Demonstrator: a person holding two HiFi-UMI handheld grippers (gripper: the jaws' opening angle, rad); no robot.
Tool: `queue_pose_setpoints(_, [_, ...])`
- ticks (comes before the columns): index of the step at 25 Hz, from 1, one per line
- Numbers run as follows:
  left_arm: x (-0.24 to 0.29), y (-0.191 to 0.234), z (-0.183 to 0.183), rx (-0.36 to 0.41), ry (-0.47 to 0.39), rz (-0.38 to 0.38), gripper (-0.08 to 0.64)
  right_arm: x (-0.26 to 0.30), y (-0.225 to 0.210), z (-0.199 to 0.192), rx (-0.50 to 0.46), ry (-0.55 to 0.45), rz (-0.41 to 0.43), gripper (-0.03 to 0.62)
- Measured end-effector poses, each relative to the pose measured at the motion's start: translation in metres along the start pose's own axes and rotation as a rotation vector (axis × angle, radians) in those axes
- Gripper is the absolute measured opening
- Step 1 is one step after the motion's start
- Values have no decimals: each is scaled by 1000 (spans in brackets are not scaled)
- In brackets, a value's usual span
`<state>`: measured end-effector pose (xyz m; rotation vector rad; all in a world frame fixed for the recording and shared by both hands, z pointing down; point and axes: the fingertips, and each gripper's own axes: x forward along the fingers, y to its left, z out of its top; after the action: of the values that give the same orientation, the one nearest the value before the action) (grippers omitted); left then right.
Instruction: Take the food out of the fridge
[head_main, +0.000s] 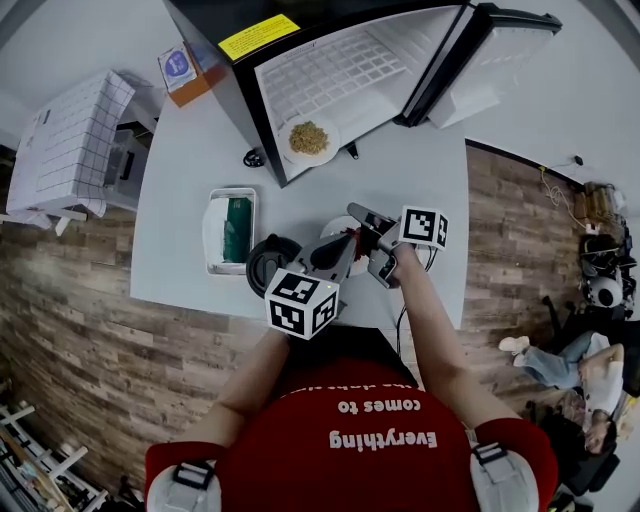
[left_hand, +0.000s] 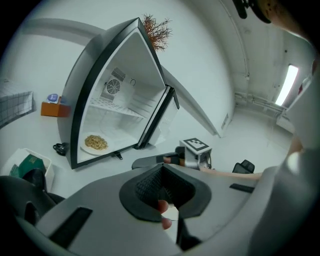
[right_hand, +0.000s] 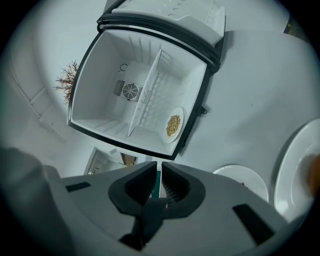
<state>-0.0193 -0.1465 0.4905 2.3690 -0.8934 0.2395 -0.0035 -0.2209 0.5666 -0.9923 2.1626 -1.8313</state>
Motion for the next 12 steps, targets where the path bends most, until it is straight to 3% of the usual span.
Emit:
queue_pose_setpoints(5, [8, -9, 3, -7, -1, -73, 2, 22, -11, 19, 25, -5, -19, 29])
queue_pose_setpoints(12, [12, -7, 4, -51, -13, -61, 3, 53, -30, 32, 76, 17, -35, 74])
